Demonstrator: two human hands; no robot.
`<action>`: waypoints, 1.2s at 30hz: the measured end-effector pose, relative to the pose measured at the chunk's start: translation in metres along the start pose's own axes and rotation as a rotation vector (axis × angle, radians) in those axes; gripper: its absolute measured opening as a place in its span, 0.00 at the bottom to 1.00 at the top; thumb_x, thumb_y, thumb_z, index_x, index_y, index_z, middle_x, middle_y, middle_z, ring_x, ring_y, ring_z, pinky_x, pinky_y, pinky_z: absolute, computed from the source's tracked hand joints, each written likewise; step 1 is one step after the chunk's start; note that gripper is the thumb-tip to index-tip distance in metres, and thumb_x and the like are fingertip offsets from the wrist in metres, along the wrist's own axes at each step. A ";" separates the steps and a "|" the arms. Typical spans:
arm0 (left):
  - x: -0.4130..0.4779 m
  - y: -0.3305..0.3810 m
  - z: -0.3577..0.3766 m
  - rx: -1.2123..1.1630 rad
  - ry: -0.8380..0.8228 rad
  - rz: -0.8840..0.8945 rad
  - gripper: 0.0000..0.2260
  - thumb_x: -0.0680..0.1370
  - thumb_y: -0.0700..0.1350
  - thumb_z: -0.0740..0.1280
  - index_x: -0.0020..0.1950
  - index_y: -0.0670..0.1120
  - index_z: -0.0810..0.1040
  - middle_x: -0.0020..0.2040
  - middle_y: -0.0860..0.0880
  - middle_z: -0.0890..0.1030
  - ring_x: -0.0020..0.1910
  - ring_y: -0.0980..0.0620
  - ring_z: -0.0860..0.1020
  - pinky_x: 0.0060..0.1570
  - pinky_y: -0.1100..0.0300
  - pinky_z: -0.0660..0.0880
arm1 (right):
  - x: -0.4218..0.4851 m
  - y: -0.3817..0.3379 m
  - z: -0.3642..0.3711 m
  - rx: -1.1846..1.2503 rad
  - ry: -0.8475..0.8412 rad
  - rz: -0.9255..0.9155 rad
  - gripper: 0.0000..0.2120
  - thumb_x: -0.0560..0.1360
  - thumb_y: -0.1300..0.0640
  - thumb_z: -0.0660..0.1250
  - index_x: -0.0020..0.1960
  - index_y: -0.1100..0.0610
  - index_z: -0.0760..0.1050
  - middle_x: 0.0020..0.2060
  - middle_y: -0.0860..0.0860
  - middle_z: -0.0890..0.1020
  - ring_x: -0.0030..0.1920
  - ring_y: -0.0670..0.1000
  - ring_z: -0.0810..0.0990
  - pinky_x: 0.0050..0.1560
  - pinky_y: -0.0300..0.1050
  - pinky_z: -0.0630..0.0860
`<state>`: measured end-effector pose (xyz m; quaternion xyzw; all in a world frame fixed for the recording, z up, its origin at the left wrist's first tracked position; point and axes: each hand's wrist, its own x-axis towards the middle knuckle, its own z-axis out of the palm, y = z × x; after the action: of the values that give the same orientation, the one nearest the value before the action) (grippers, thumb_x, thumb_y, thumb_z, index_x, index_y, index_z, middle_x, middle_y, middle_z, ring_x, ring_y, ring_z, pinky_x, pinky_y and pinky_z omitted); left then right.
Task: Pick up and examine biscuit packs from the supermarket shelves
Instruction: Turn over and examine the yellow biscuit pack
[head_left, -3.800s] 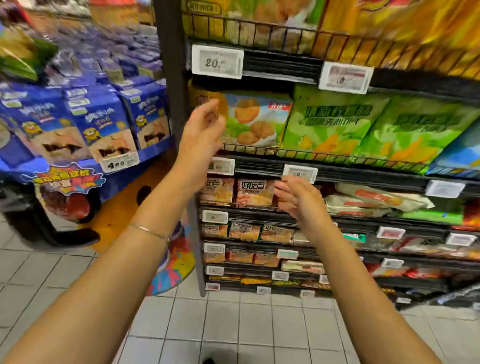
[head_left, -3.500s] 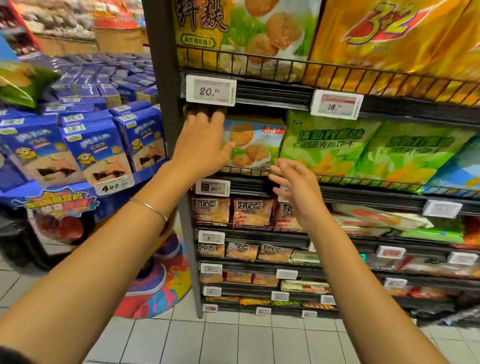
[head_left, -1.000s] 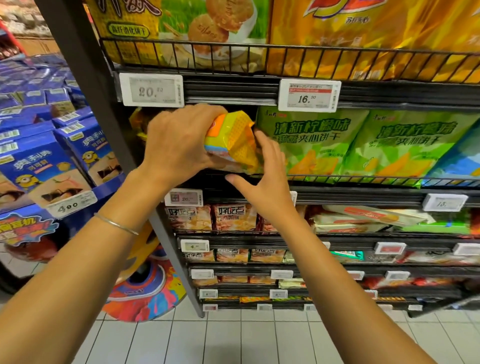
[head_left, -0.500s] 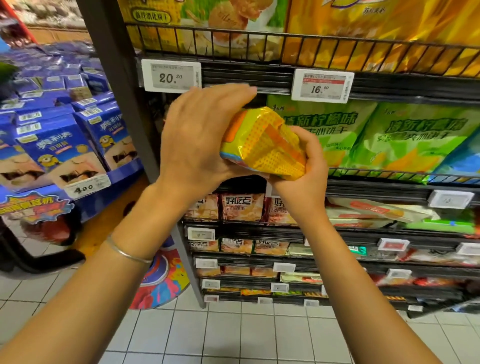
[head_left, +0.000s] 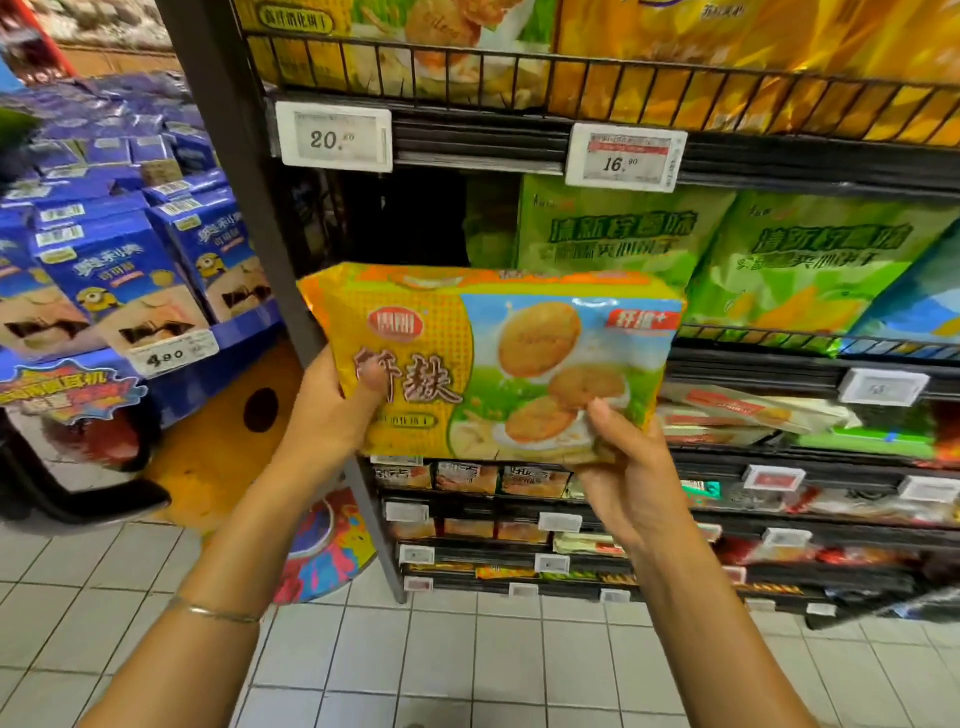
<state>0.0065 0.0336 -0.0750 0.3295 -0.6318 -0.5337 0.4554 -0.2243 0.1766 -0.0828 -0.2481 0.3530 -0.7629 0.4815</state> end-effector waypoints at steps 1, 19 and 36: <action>-0.007 -0.005 -0.003 -0.016 -0.042 -0.045 0.22 0.67 0.75 0.73 0.56 0.68 0.82 0.56 0.56 0.87 0.53 0.53 0.87 0.44 0.61 0.83 | -0.007 0.002 -0.005 -0.026 -0.004 0.055 0.19 0.70 0.62 0.72 0.61 0.55 0.80 0.53 0.57 0.87 0.52 0.58 0.87 0.53 0.61 0.85; -0.142 -0.039 0.021 -0.261 0.161 -0.614 0.29 0.76 0.71 0.55 0.68 0.58 0.79 0.62 0.46 0.86 0.60 0.43 0.85 0.51 0.49 0.85 | -0.060 0.011 -0.051 -0.387 0.067 0.500 0.35 0.72 0.26 0.63 0.70 0.49 0.78 0.59 0.53 0.86 0.54 0.53 0.88 0.41 0.47 0.85; -0.193 -0.039 -0.031 -0.286 0.069 -0.667 0.26 0.67 0.70 0.71 0.57 0.56 0.86 0.57 0.44 0.87 0.54 0.42 0.87 0.43 0.51 0.85 | -0.123 0.021 -0.008 -0.453 -0.061 0.461 0.43 0.63 0.29 0.78 0.70 0.50 0.75 0.62 0.54 0.85 0.61 0.57 0.85 0.53 0.50 0.83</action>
<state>0.1039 0.1878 -0.1555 0.4682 -0.3929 -0.7243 0.3190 -0.1676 0.2848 -0.1089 -0.2851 0.5462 -0.5279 0.5845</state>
